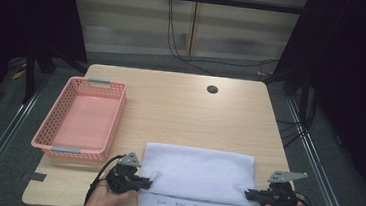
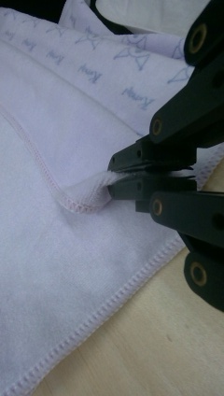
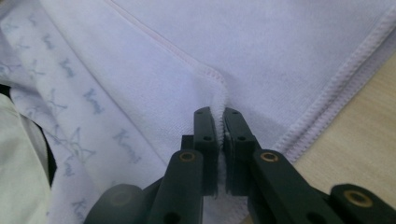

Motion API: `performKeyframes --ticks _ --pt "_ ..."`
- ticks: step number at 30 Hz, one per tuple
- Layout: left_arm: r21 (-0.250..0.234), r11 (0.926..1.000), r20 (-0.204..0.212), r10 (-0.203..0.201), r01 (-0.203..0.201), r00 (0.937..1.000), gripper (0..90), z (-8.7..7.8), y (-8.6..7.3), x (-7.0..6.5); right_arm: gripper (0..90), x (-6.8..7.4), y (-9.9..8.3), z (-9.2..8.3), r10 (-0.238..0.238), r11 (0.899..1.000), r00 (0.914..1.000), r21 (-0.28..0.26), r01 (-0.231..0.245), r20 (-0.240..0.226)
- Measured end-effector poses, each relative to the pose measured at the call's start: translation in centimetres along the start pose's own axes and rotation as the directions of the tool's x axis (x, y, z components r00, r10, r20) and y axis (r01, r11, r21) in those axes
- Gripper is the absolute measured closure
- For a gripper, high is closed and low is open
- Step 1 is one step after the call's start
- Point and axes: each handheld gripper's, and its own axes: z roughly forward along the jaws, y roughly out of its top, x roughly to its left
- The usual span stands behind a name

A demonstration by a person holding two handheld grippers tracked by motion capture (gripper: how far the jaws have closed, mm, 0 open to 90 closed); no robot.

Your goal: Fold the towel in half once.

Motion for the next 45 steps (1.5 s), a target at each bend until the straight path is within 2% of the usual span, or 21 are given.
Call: performKeyframes --ticks 1,2,3,5,8,10,12,15,21,23,25,27,29,30,32,34,35,38,40,42,45 --pt "0.0 1.0 -0.004 -0.005 0.005 1.0 86.5 0.0 0.1 0.1 85.9 -0.1 0.0 0.2 0.008 1.0 1.0 0.012 -0.008 -0.001" --pt "-0.005 1.0 -0.04 -0.006 0.006 0.9992 86.6 0.1 0.1 0.2 85.9 -0.2 0.1 0.3 0.007 1.0 0.9999 0.011 -0.007 -0.009" --pt "-0.004 1.0 -0.058 0.002 -0.003 0.9983 86.7 0.0 0.1 0.3 85.9 -0.3 0.1 0.3 0.017 1.0 0.9998 0.016 -0.017 -0.007" --pt "-0.001 0.9998 -0.047 -0.018 0.018 0.9987 86.9 0.1 0.3 0.8 86.1 -0.4 0.2 0.4 0.026 1.0 0.9996 0.016 -0.025 -0.01" --pt "-0.015 0.9995 -0.06 -0.027 0.026 0.9978 87.0 0.4 0.6 1.2 86.3 -0.7 0.4 0.5 0.022 1.0 0.9997 0.01 -0.022 0.001" --pt "-0.021 0.9992 -0.064 -0.035 0.033 0.9973 87.0 0.6 1.0 1.8 86.3 -0.9 0.7 0.7 0.01 1.0 0.9997 0.005 -0.01 0.024" --pt "-0.036 0.9986 -0.089 -0.042 0.038 0.9952 87.0 0.9 1.5 2.3 86.3 -1.3 1.1 0.9 0.007 1.0 0.9992 -0.002 -0.007 0.038" --pt "-0.048 0.9975 -0.111 -0.057 0.051 0.9922 87.0 1.5 2.4 2.9 86.4 -1.5 1.8 1.3 -0.006 1.0 0.9949 -0.008 0.007 0.101" --pt "-0.075 0.9953 -0.125 -0.07 0.061 0.9897 87.0 2.3 3.8 4.6 86.4 -3.0 3.2 2.1 0.003 0.999 0.992 -0.032 0.001 0.126" --pt "-0.067 0.9965 -0.145 -0.059 0.05 0.9877 87.0 2.5 4.3 4.9 86.4 -3.4 3.6 2.4 -0.002 0.999 0.9904 -0.037 0.007 0.139" --pt "-0.08 0.9954 -0.16 -0.065 0.052 0.985 87.1 2.9 4.8 5.2 86.4 -3.7 4.0 2.7 -0.017 0.999 0.9857 -0.036 0.023 0.168" --pt "-0.078 0.9955 -0.171 -0.066 0.053 0.9831 87.2 3.1 5.3 5.8 86.5 -4.0 4.5 2.9 -0.011 0.999 0.9843 -0.038 0.018 0.176" --pt "-0.08 0.9959 -0.194 -0.057 0.042 0.9793 87.2 3.3 5.8 6.3 86.4 -4.4 4.8 3.0 -0.002 0.999 0.9849 -0.038 0.008 0.173" --pt "-0.102 0.9936 -0.202 -0.068 0.049 0.977 87.2 3.6 6.0 6.5 86.4 -4.7 5.0 3.2 -0.002 0.999 0.9841 -0.045 0.01 0.178" --pt "-0.096 0.9939 -0.206 -0.074 0.055 0.9757 87.2 3.7 6.6 7.1 86.4 -5.5 5.7 3.6 0.01 0.999 0.9849 -0.052 -0.001 0.173" --pt "-0.092 0.9945 -0.226 -0.069 0.049 0.9716 87.2 3.9 7.0 7.5 86.4 -6.1 6.2 3.9 0.02 0.999 0.9872 -0.054 -0.011 0.158" --pt "-0.078 0.9966 -0.232 -0.043 0.025 0.9718 87.2 3.9 7.3 7.7 86.4 -6.5 6.5 4.0 0.028 0.998 0.9887 -0.058 -0.019 0.147" --pt "-0.092 0.9946 -0.222 -0.068 0.048 0.9726 87.2 4.0 7.6 8.5 86.4 -7.5 7.1 4.4 0.04 0.997 0.9905 -0.067 -0.031 0.132" --pt "-0.109 0.9925 -0.226 -0.079 0.056 0.9708 87.2 4.2 7.9 9.0 86.4 -7.9 7.5 4.6 0.048 0.997 0.99 -0.067 -0.04 0.132" --pt "-0.112 0.9919 -0.247 -0.086 0.06 0.9653 87.2 4.5 8.5 9.5 86.4 -8.3 8.0 4.9 0.041 0.997 0.9891 -0.069 -0.031 0.142" --pt "-0.115 0.9906 -0.257 -0.102 0.075 0.9611 87.2 5.0 9.5 10.6 86.3 -9.0 8.7 5.2 0.049 0.997 0.9864 -0.072 -0.038 0.157"
